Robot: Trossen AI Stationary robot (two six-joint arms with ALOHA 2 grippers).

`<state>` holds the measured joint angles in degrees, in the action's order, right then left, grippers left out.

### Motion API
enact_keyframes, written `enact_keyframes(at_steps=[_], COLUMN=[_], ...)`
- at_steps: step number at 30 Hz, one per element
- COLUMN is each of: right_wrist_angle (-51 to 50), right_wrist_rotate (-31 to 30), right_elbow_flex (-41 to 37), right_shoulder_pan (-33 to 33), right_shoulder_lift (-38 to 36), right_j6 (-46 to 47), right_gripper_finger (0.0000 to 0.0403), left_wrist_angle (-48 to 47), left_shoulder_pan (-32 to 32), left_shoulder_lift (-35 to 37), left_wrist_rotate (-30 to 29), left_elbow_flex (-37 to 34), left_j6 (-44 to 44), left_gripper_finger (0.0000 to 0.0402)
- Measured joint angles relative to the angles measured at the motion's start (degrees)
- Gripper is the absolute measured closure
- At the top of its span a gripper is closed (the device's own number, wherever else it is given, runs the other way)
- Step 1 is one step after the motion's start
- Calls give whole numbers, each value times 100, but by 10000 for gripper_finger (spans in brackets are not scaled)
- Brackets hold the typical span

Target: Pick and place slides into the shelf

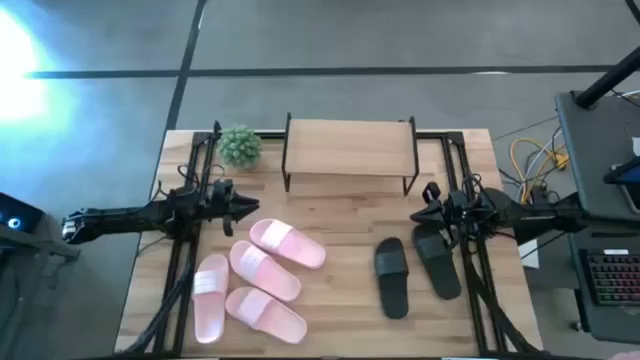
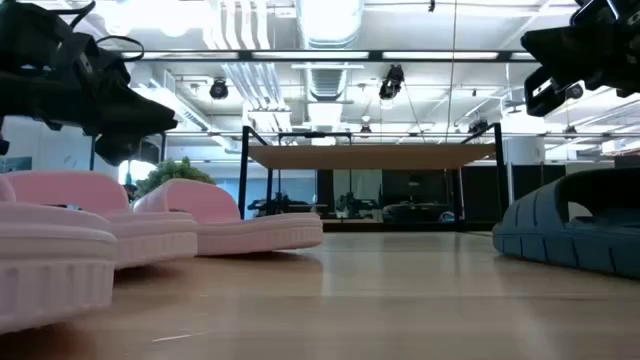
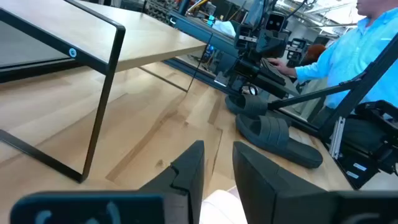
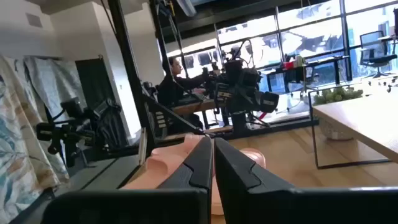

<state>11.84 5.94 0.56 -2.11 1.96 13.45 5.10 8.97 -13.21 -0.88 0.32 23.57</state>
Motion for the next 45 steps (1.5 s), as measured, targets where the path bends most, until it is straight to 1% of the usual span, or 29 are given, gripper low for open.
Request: enact_keyframes(at_steps=[37,38,39,40,41,43,45], right_wrist_angle=[6,76,207,378,560,889,1138], right_wrist_rotate=[0,-38,-214,-457,-693,-976,-1110], right_elbow_flex=[-2,-2,-1,-1,0,0,0], right_shoulder_pan=[-2,-2,-3,-1,-2,0,0], right_shoulder_lift=[2,2,7,9,8,0,-2], right_j6=[0,-4,-18,133,564,1662,2744], right_gripper_finger=[394,394,394,394,394,394,394], left_wrist_angle=[0,0,0,0,0,0,0], left_shoulder_pan=[0,1,2,0,1,2,2], left_shoulder_lift=[0,0,0,0,0,0,0], left_wrist_rotate=[-1,-1,-1,0,0,0,0], left_elbow_flex=[0,0,0,0,0,0,0], left_j6=[-2,0,-2,-2,-2,-1,-1], left_gripper_finger=[332,332,332,332,332,332,332])
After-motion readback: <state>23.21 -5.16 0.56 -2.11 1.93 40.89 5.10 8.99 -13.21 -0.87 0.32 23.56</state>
